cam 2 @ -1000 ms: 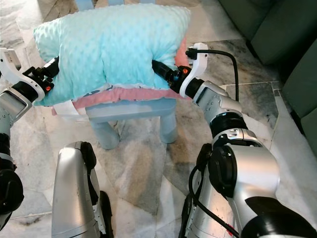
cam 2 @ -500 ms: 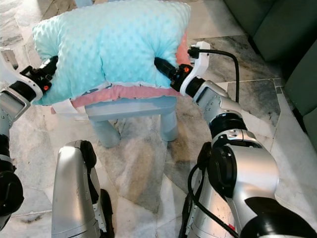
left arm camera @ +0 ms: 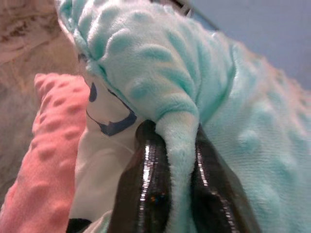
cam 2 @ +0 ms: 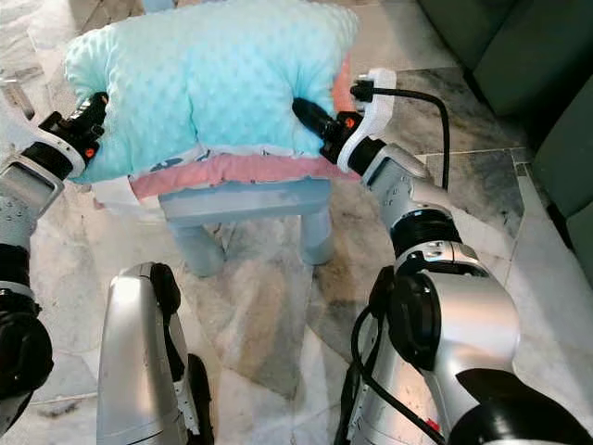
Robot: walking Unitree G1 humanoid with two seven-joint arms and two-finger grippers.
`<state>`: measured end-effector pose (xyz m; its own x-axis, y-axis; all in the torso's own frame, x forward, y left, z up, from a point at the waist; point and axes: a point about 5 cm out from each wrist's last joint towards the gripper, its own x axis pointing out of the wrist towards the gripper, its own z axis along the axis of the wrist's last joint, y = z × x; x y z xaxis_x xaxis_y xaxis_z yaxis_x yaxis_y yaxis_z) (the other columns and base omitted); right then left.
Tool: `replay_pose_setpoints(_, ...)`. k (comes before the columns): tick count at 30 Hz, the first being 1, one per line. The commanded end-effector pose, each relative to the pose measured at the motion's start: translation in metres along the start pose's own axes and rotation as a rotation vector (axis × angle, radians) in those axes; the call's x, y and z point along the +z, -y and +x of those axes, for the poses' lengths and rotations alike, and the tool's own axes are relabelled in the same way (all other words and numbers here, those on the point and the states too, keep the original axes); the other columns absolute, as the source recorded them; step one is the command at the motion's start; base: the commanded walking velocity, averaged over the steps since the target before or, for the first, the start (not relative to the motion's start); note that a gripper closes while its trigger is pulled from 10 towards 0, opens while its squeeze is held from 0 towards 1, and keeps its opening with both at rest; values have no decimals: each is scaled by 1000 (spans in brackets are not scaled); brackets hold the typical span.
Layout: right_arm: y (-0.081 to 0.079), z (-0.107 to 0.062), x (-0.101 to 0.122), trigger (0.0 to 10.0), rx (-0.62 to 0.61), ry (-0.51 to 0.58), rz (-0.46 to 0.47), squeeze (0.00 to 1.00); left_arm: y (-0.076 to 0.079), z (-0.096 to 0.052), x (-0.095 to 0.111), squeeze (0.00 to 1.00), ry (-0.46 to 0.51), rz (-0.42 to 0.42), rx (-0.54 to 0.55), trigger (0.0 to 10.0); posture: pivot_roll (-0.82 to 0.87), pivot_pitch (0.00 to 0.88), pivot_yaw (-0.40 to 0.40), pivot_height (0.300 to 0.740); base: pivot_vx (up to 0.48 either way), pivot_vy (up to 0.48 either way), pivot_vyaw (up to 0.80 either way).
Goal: Move the pillow to the sofa
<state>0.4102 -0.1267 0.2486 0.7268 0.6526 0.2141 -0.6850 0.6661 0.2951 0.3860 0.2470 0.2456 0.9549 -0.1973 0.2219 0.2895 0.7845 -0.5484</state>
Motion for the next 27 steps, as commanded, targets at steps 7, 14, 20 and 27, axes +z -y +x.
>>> replay_pose_setpoints(7,2,-8,1,0,-44,79,-47,0,5,-6,-9,0,145,92,-22,0,99,7,47,370,0,0,0)
replay_pose_setpoints(14,7,-34,-14,0,-132,123,-136,0,9,-19,-38,0,166,173,6,0,81,0,32,370,0,0,0)
replay_pose_setpoints(20,3,-52,-28,0,-207,131,-200,0,7,-36,-66,0,133,206,35,0,60,0,38,370,0,0,0)
replay_pose_setpoints(27,-18,-88,-39,0,-296,139,-334,0,10,-72,-86,0,103,270,46,0,23,0,42,370,0,0,0)
